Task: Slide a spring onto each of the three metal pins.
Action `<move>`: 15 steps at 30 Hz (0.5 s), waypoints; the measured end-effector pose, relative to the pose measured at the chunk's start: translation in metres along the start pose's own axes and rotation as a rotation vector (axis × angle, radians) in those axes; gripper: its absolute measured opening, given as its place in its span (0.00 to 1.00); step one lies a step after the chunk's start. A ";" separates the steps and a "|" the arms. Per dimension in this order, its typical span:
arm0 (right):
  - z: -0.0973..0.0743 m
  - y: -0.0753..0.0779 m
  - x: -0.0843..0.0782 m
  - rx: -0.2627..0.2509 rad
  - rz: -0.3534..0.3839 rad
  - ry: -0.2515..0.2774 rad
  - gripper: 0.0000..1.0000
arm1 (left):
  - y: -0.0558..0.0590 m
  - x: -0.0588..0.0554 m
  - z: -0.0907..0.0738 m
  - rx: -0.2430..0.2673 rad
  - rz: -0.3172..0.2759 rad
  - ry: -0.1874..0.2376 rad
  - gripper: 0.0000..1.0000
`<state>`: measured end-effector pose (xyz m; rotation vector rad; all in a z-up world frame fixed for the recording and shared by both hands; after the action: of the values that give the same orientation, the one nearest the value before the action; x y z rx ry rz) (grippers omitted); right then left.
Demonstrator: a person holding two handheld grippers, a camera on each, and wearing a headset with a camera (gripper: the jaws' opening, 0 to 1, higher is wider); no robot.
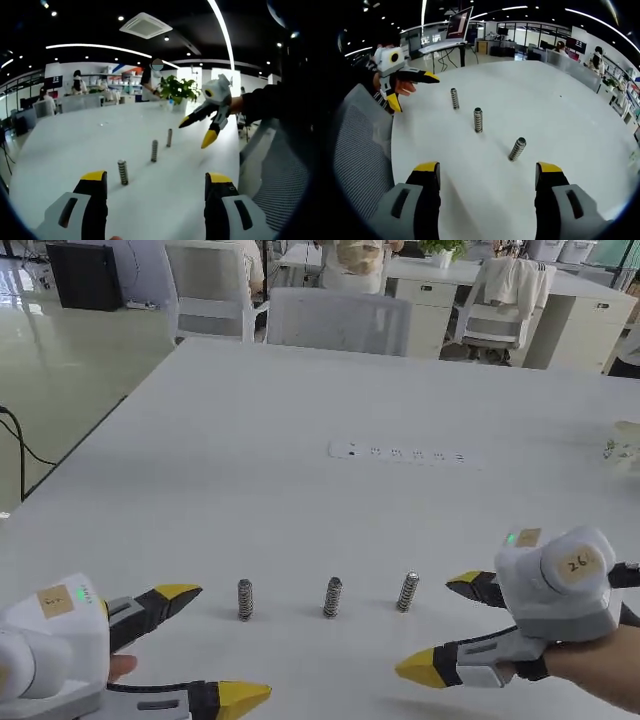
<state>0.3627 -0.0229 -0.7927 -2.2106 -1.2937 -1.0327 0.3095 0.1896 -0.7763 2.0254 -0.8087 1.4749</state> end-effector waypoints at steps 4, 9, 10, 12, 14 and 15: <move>-0.002 -0.004 0.002 -0.003 0.009 0.019 0.78 | -0.002 -0.001 0.000 0.007 -0.014 0.004 0.76; -0.004 -0.007 0.001 -0.012 0.008 0.025 0.78 | -0.005 0.000 0.001 0.022 -0.032 0.017 0.76; -0.004 -0.007 0.001 -0.014 0.012 0.027 0.78 | -0.006 0.000 0.001 0.025 -0.036 0.021 0.76; -0.005 -0.007 0.001 -0.024 0.022 0.037 0.78 | -0.006 0.001 0.001 0.031 -0.048 0.027 0.76; -0.006 -0.007 0.002 -0.027 0.028 0.045 0.78 | -0.006 0.001 0.001 0.034 -0.051 0.029 0.76; -0.006 -0.009 0.003 -0.026 0.034 0.055 0.78 | -0.005 0.001 0.000 0.035 -0.050 0.027 0.76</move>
<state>0.3533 -0.0209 -0.7867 -2.1997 -1.2219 -1.0954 0.3137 0.1929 -0.7762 2.0319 -0.7212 1.4945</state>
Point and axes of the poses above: the centre of the closed fingertips' face, and the gripper's own axes: z roughly forward along the fingers, y roughly to its right, x roughly out of its top, the point moved 3 cm from there along -z, roughly backward along the fingers
